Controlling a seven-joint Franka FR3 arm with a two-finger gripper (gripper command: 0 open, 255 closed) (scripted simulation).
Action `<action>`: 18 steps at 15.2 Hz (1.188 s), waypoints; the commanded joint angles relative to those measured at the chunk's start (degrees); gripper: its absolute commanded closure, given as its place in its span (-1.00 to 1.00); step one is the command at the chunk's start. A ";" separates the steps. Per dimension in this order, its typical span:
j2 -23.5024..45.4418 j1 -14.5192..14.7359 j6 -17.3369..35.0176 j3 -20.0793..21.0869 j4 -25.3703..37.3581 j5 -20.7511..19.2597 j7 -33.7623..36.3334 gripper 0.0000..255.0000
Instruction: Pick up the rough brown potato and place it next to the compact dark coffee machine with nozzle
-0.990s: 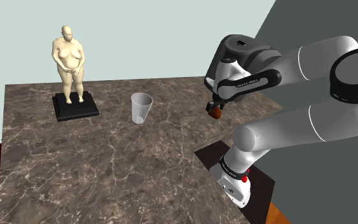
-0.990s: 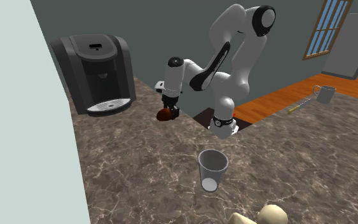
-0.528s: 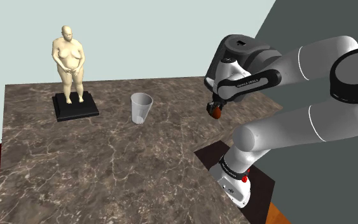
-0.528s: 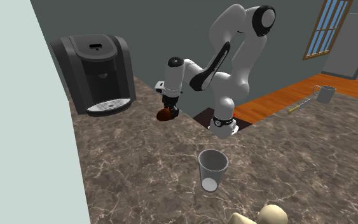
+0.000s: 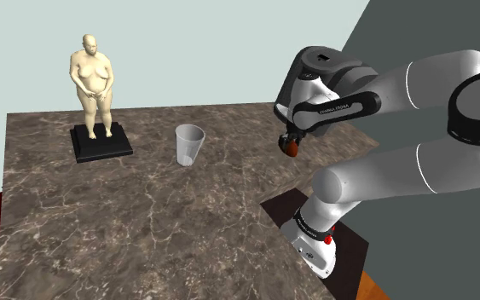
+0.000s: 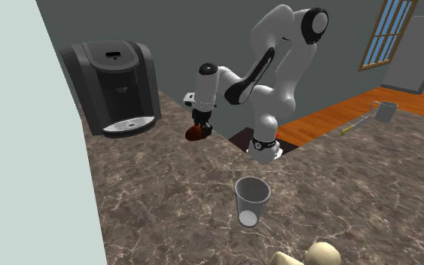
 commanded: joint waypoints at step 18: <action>-8.95 2.24 -17.82 1.79 9.61 5.77 -6.42 1.00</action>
